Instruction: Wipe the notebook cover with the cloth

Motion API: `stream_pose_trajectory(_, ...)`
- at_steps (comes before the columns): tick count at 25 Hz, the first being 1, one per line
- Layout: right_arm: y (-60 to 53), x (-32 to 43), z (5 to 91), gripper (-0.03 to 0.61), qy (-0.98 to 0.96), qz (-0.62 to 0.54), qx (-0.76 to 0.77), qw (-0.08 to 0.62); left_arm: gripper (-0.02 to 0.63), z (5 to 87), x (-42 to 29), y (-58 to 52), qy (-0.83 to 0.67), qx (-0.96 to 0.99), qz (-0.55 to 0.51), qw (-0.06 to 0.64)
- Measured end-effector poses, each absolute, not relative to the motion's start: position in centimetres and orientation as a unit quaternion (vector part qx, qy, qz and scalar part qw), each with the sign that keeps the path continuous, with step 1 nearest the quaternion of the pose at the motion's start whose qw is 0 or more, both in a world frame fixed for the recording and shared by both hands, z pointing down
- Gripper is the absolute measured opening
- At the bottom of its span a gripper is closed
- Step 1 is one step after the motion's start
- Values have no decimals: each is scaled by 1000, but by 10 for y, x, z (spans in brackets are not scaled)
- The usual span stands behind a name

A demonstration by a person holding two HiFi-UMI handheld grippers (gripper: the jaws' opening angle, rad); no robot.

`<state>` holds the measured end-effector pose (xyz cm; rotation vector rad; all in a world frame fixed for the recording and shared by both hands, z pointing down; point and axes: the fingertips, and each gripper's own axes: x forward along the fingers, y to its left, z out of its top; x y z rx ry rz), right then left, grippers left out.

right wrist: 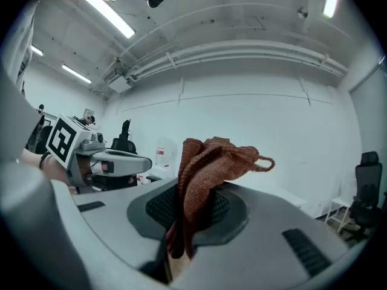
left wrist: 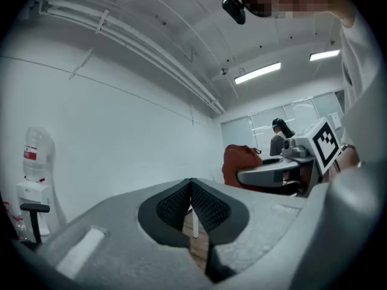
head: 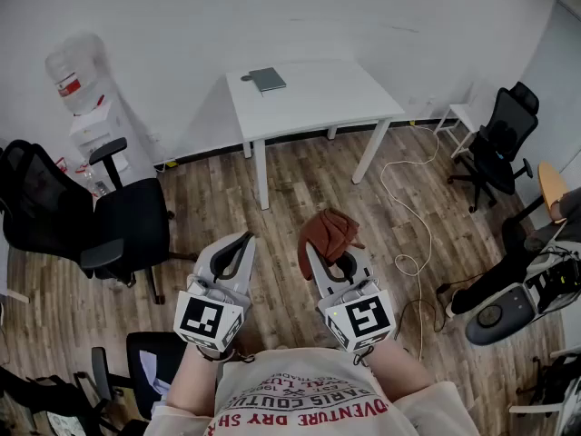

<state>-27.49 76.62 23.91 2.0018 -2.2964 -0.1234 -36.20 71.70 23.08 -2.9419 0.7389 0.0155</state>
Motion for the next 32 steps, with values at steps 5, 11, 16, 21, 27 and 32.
stream_pose_trajectory(5,768,-274,246,66,-750,-27,660,41,9,229,-366,721,246,-968,9,54)
stream_pose_trajectory(11,757,-274,253,66,-747,6,665,30,9,235,-372,711,254,-966,0,41)
stream_pose_trajectory(16,750,-276,259,66,-747,17,664,31,11,243,-374,700,257,-966,-8,29)
stream_pose_trajectory(21,740,-264,272,66,-750,32,660,40,11,250,-360,693,254,-967,-1,11)
stream_pose_trajectory(27,719,-226,287,66,-757,39,651,38,11,265,-325,678,268,-963,-15,11)
stream_pose_trajectory(32,679,-183,297,66,-787,39,614,35,11,270,-286,649,303,-953,-9,14)
